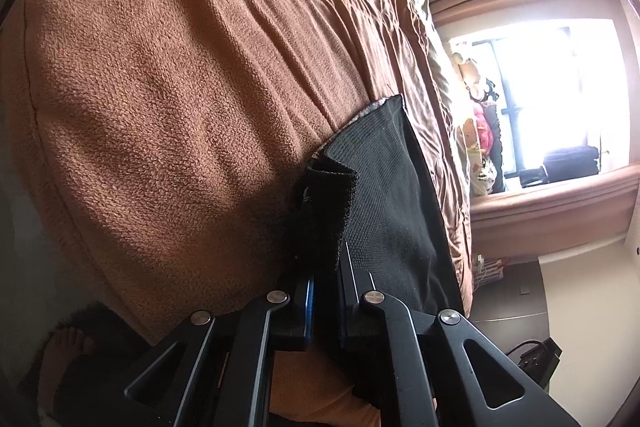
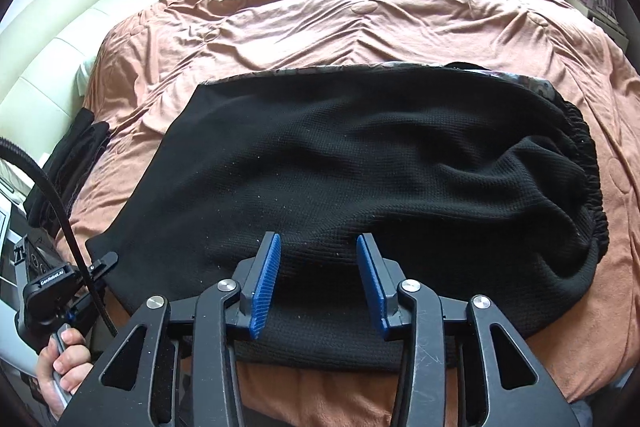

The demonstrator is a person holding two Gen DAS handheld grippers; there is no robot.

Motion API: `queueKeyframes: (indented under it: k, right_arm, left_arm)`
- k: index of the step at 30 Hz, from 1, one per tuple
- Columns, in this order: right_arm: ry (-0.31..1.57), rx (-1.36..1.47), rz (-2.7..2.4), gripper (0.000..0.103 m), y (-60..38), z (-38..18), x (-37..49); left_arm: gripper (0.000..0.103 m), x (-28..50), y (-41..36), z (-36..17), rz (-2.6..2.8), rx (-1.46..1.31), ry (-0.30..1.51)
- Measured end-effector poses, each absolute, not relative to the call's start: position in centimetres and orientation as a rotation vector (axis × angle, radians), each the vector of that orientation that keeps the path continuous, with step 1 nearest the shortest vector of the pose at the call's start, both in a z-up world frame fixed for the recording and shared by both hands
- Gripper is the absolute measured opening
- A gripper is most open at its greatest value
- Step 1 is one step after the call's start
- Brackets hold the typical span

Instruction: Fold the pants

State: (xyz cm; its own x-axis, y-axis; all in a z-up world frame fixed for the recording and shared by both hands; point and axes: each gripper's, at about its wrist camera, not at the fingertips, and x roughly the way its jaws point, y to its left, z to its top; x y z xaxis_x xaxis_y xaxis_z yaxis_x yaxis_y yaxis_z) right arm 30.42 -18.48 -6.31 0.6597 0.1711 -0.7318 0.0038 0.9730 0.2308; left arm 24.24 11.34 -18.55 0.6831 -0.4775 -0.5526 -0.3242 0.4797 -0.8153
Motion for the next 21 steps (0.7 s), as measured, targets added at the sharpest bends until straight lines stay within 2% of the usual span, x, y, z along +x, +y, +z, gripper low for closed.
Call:
queueKeyframes:
  k: [2, 10, 17, 21]
  right_arm:
    - [0.842, 0.243, 0.079, 0.027, -18.5, -6.7, 30.9]
    - [0.897, 0.212, 0.103, 0.027, -16.0, -8.8, 32.5]
    - [0.985, 0.235, 0.169, 0.019, -15.0, -10.6, 31.6]
    - [1.027, 0.235, 0.231, 0.019, -13.8, -11.2, 30.5]
  left_arm:
    - [0.008, 24.1, 11.4, -18.1, -0.114, -1.096, 0.847]
    - [0.007, 23.9, 11.5, -17.5, -0.113, -1.086, 0.832]
    - [0.006, 23.9, 11.5, -16.3, -0.120, -1.078, 0.815]
    - [0.006, 23.9, 11.3, -15.9, -0.111, -1.088, 0.811]
